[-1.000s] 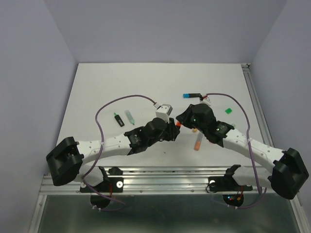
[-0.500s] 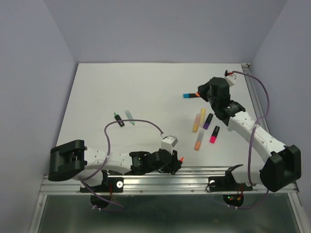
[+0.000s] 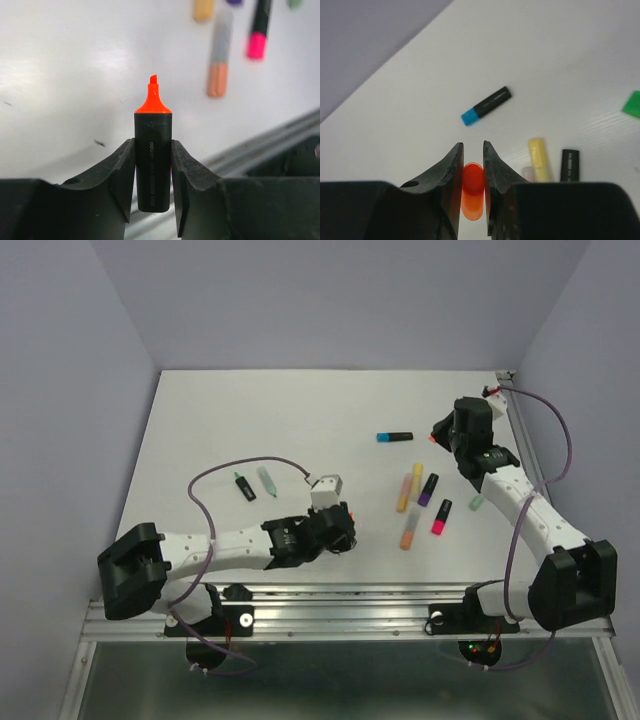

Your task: Open the pen caps

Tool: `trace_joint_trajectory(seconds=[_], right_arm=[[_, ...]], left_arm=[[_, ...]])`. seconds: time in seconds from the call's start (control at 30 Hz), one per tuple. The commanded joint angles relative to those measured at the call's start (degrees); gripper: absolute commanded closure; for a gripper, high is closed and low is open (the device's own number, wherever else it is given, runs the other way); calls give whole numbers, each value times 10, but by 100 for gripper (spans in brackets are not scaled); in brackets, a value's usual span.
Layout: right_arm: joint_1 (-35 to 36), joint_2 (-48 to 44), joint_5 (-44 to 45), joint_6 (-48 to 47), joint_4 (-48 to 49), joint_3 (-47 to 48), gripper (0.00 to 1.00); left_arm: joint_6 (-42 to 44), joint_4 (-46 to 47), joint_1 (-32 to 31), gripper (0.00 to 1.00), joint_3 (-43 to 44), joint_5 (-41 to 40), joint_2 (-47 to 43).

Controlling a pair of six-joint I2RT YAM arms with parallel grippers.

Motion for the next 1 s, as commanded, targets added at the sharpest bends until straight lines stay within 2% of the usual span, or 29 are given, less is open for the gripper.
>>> trace_joint_trajectory(seconds=[0.0, 0.1, 0.23, 0.33, 0.53, 0.67, 0.83, 0.93, 0.97], right_arm=[[-67, 10, 12, -28, -68, -34, 99], [-98, 35, 29, -39, -99, -43, 99], [-171, 69, -1, -39, -120, -58, 99], [-197, 99, 8, -42, -134, -70, 99], [-210, 154, -21, -46, -129, -62, 99], [-210, 187, 16, -37, -146, -51, 99], [-210, 218, 25, -36, -157, -39, 93], [-210, 223, 28, -36, -165, -35, 88], [-210, 222, 27, -36, -168, -33, 85]], left_arm=[[17, -86, 111, 100, 14, -60, -19], [28, -106, 183, 100, 27, -72, -5], [33, -134, 263, 100, 54, -77, 31], [29, -161, 315, 100, 78, -83, 66], [24, -188, 353, 100, 90, -96, 102], [18, -194, 367, 100, 79, -95, 111], [12, -193, 376, 99, 61, -90, 111], [13, -193, 379, 95, 57, -91, 114], [13, -193, 382, 91, 57, -91, 114]])
